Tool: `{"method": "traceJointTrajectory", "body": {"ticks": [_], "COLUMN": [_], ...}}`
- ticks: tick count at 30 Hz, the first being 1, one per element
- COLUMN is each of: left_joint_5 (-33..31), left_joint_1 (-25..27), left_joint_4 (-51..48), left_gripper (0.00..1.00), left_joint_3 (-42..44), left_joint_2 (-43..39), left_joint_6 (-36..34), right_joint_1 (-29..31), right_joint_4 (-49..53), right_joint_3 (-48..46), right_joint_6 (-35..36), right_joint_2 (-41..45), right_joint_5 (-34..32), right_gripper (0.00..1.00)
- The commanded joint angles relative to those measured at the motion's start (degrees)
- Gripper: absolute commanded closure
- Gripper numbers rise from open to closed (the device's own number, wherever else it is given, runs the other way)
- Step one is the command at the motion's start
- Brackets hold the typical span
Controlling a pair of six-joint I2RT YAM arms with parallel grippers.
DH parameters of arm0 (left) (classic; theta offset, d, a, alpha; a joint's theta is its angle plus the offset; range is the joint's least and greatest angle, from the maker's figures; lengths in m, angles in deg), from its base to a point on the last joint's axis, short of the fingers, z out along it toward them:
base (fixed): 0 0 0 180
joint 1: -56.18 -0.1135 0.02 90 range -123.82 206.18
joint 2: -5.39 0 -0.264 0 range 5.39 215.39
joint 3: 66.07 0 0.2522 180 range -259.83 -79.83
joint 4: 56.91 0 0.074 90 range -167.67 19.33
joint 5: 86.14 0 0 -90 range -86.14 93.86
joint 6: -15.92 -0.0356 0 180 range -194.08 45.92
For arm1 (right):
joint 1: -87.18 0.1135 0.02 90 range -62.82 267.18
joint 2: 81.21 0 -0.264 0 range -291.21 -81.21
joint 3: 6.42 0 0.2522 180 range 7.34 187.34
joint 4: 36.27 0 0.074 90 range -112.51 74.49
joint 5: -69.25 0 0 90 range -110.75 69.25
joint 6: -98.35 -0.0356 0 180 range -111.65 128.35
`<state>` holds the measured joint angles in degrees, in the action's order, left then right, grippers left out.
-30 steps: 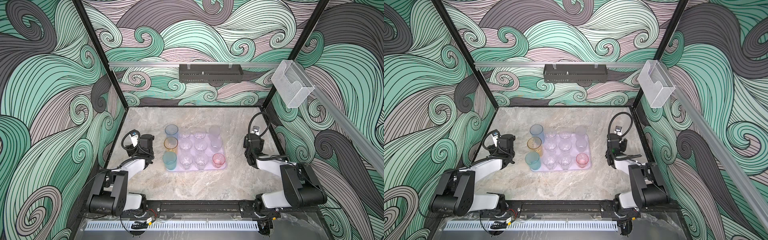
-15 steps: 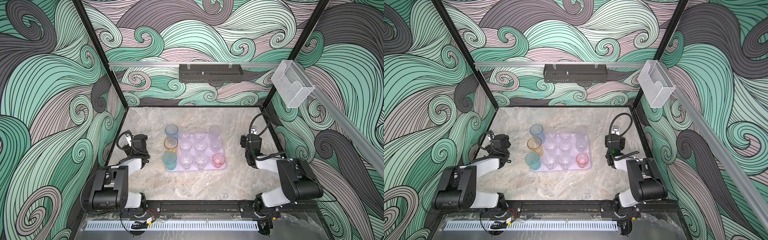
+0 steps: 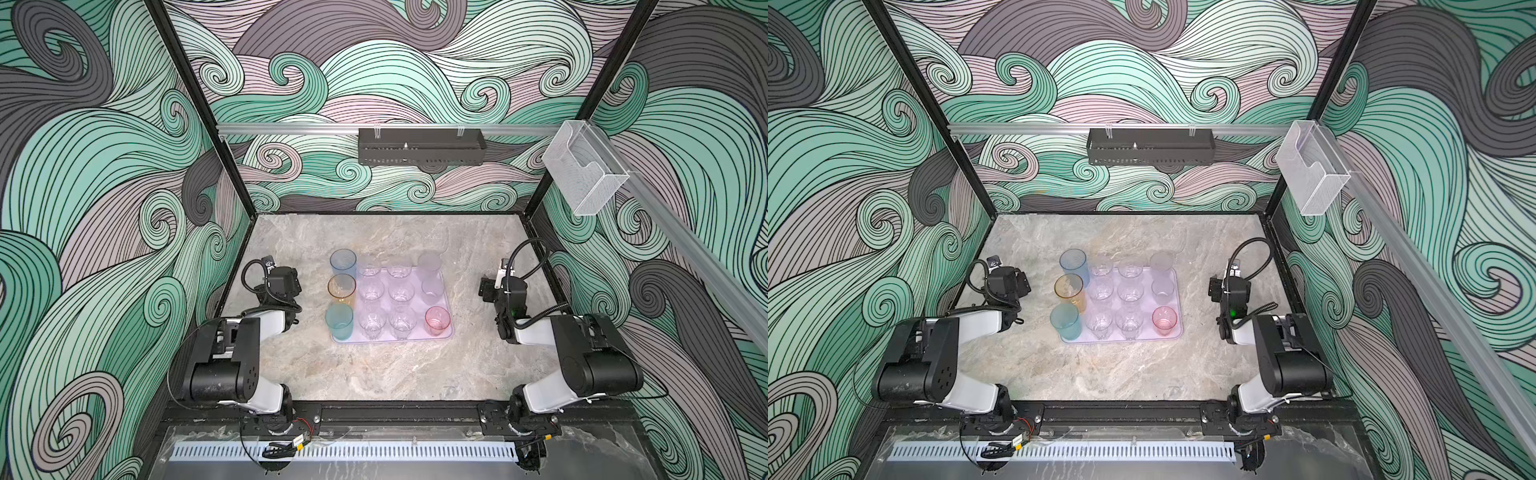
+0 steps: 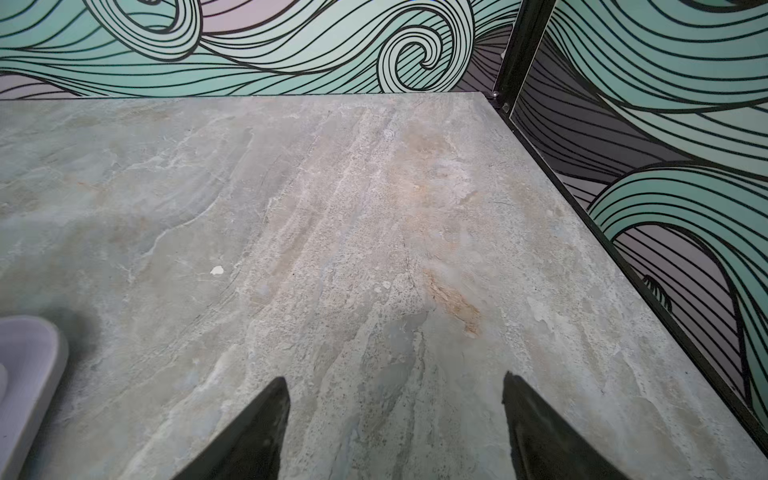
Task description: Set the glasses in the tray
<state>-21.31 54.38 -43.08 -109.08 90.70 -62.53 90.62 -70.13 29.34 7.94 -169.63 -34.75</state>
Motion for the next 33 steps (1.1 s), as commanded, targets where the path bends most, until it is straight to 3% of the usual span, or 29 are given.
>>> {"method": "traceJointTrajectory", "body": {"ticks": [1,3,4,5,13,14,16,17,19,22,26,28,31,33], "left_joint_5": [3.9,3.9,4.0,4.0,6.4,7.5,9.0,9.0,8.2,9.3,8.5,9.9,9.2,10.0], "left_joint_1": [-0.4,-0.4,-0.3,-0.4,-0.5,-0.5,-0.4,-0.5,-0.6,-0.7,-0.8,-0.8,-0.9,-0.9], "left_joint_4": [1.5,1.7,1.8,2.1,4.8,7.4,27.3,27.2,10.1,22.8,11.1,18.3,11.0,15.5], "left_gripper": [0.12,0.11,0.07,0.02,0.01,0.01,0.01,0.01,0.01,0.01,0.02,0.01,0.01,0.01], "left_joint_3": [-1.5,-1.5,-1.3,-1.2,0.4,1.8,8.0,7.9,3.4,7.0,3.7,5.7,3.7,4.8], "left_joint_2": [0.2,0.1,0.1,0.1,-0.1,0.8,5.7,5.2,0.7,4.3,1.2,2.9,1.2,2.1], "left_joint_6": [-2.3,-2.4,-2.3,-2.4,-3.2,-3.6,-7.6,-7.5,-3.5,-7.1,-4.0,-6.7,-4.1,-6.0], "right_joint_1": [-0.3,-0.3,-0.3,-0.3,-0.3,-0.3,-0.2,-0.2,-0.2,-0.2,-0.3,-0.3,-0.2,-0.2], "right_joint_4": [-1.6,-3.5,-2.6,-2.0,-2.6,-2.5,-2.6,-2.6,-2.6,-2.6,-2.8,-2.7,-2.7,-2.7], "right_joint_3": [0.5,0.1,0.3,0.4,0.3,0.3,0.3,0.3,0.3,0.2,0.2,0.1,0.1,0.1], "right_joint_6": [0.1,0.3,0.3,0.4,0.3,0.4,0.4,0.4,0.4,0.4,0.4,0.4,0.4,0.4], "right_joint_2": [0.6,0.0,0.3,0.5,0.3,0.3,0.3,0.3,0.3,0.4,0.4,0.4,0.4,0.4], "right_joint_5": [1.5,1.3,1.5,1.4,1.3,1.3,1.4,1.3,1.3,1.3,1.4,1.4,1.5,1.5], "right_gripper": [0.16,0.1,0.01,0.01,0.0,0.0,0.0,0.0,0.0,0.0,0.0,0.0,0.0,0.0]}}
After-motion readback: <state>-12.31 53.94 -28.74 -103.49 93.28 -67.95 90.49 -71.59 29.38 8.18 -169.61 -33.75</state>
